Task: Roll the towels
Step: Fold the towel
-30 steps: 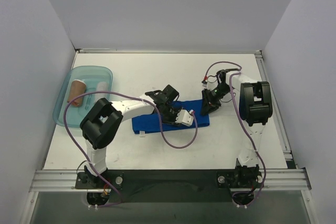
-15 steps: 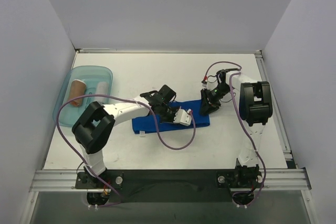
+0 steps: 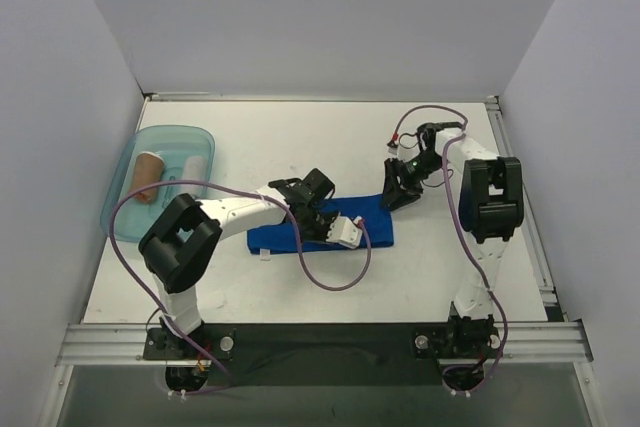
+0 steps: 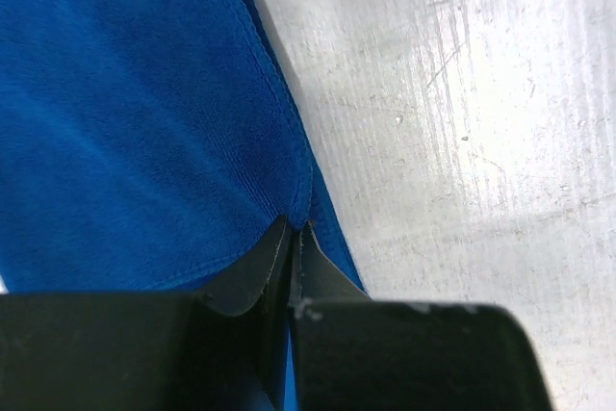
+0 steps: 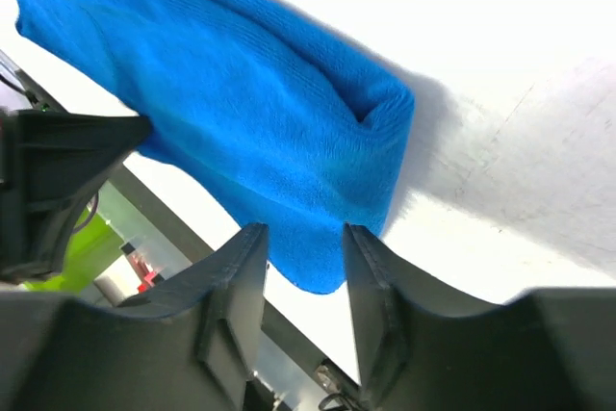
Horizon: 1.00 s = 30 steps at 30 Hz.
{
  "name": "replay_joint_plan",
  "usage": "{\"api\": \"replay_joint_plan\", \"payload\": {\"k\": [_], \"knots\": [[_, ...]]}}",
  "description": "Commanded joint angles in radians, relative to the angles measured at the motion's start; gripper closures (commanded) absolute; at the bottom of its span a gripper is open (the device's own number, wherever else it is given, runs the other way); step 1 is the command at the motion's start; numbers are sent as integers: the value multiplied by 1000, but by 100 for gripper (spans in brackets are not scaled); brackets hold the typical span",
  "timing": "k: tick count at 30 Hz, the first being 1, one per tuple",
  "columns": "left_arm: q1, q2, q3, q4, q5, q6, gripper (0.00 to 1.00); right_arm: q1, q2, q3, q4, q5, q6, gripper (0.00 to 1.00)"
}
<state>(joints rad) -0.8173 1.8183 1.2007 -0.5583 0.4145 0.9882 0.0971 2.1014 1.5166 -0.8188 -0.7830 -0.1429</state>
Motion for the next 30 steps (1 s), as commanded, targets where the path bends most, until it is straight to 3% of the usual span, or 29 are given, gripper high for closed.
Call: {"api": "replay_joint_plan", "payload": {"k": [1, 3, 5, 8, 15, 22, 30], "knots": [[-3, 30, 0, -32, -9, 13, 100, -2, -11, 66, -46, -27, -3, 64], [-3, 33, -1, -32, -22, 12, 93, 7, 26, 82, -45, -18, -7, 66], [1, 26, -6, -35, -36, -8, 73, 13, 46, 93, -45, -6, -11, 69], [20, -20, -15, -66, -20, -51, 59, 20, 74, 74, -45, 19, -24, 71], [161, -163, 16, -106, 165, -279, 57, 21, 45, -13, -23, 37, -30, 77], [233, -34, 203, -5, 103, -523, 56, 21, -32, -42, -3, 25, -12, 78], [236, 111, 279, 80, -16, -562, 51, 44, -136, -96, 12, -9, 3, 81]]}}
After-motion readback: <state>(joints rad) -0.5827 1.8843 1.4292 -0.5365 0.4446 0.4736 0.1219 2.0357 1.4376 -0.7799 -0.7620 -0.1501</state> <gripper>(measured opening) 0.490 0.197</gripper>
